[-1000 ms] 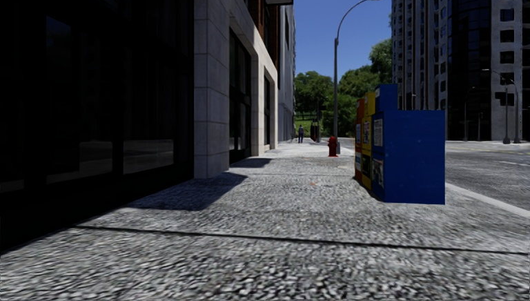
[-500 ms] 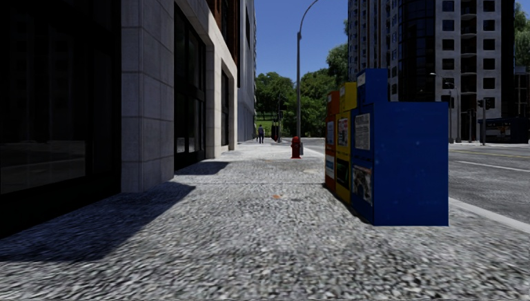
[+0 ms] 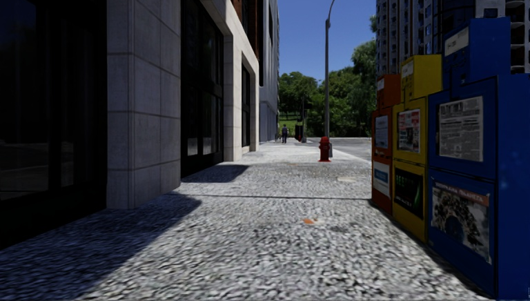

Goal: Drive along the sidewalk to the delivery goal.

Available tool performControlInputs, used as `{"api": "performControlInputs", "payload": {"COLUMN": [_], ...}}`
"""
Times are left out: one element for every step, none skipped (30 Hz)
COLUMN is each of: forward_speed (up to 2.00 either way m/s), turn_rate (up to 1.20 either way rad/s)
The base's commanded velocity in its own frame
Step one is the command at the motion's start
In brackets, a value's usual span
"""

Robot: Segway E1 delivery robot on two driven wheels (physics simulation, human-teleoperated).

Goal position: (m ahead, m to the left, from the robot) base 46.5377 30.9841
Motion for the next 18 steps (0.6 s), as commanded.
{"api": "performControlInputs", "payload": {"forward_speed": [1.94, 1.94, 1.94, 1.94, 1.94, 1.94, 1.94, 1.94, 1.94, 1.94, 1.94, 1.94, 1.94, 1.93, 1.93, 1.93, 1.93, 1.93], "turn_rate": [0.0, 0.0, 0.0, 0.0, 0.0, 0.0, 0.0, 0.0, 0.0, 0.0, 0.0, 0.0, 0.0, 0.0, -0.03, -0.03, -0.19, -0.41]}}
